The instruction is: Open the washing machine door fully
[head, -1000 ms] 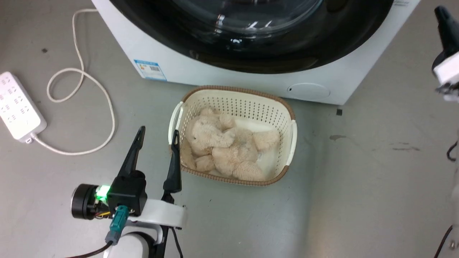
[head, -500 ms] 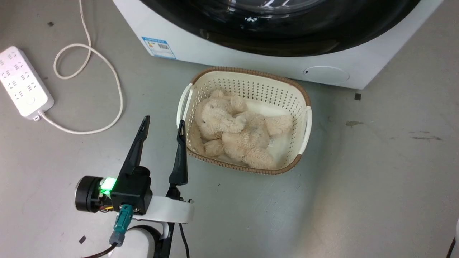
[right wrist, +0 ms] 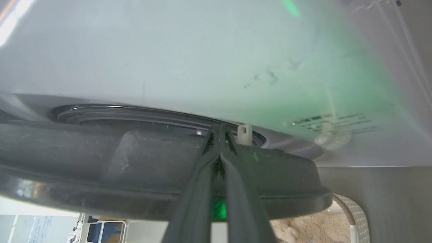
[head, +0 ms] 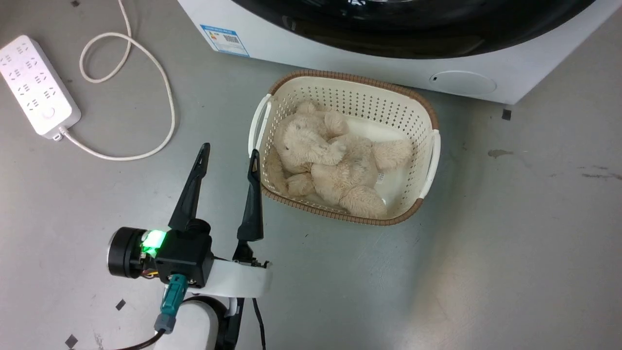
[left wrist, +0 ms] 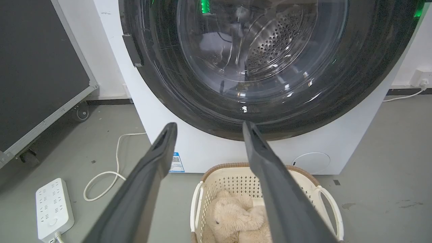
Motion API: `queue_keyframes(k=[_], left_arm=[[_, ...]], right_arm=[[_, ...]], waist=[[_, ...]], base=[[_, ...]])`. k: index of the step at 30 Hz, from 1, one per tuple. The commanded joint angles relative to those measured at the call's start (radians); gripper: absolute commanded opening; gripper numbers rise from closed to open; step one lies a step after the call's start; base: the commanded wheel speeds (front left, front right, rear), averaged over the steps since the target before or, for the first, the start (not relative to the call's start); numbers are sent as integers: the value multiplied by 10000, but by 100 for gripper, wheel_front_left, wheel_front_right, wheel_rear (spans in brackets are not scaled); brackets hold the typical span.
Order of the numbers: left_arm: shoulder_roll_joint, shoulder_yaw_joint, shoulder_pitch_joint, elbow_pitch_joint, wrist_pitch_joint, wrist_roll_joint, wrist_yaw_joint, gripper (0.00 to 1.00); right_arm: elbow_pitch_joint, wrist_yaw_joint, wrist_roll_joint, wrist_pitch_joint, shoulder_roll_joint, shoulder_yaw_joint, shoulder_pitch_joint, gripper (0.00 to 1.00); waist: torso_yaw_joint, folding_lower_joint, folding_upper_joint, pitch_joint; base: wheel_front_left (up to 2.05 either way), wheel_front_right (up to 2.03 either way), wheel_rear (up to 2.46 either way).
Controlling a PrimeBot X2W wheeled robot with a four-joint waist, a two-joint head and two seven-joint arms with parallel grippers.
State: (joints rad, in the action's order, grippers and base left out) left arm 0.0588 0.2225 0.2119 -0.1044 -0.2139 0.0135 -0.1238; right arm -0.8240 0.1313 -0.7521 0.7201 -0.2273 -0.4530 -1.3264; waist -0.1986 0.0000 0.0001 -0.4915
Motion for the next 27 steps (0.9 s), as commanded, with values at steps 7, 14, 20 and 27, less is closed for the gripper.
queue_keyframes(k=[7, 14, 20, 27], left_arm=[[54, 95, 219, -48, -229, 154, -167, 100], [10, 176, 51, 129, -375, 605, -174, 100], [-7, 247, -265, 493, -479, 769, 1, 100], [114, -16, -906, 853, -479, 848, 268, 100]], right_arm=[[-376, -4, -631, 1334, -45, -330, -265, 0], [-222, -5, -1050, 2380, 59, -648, 590, 0], [209, -6, -1482, 3348, 670, -843, 1717, 0], [1593, -6, -1692, 4725, 1674, -147, 3873, 0]], waist=[[-103, 0, -1, -8], [-107, 0, -1, 524], [-21, 0, -1, 1239], [139, 0, -1, 2297]], base=[[0, 0, 0], [0, 0, 0], [0, 0, 0], [0, 0, 0]])
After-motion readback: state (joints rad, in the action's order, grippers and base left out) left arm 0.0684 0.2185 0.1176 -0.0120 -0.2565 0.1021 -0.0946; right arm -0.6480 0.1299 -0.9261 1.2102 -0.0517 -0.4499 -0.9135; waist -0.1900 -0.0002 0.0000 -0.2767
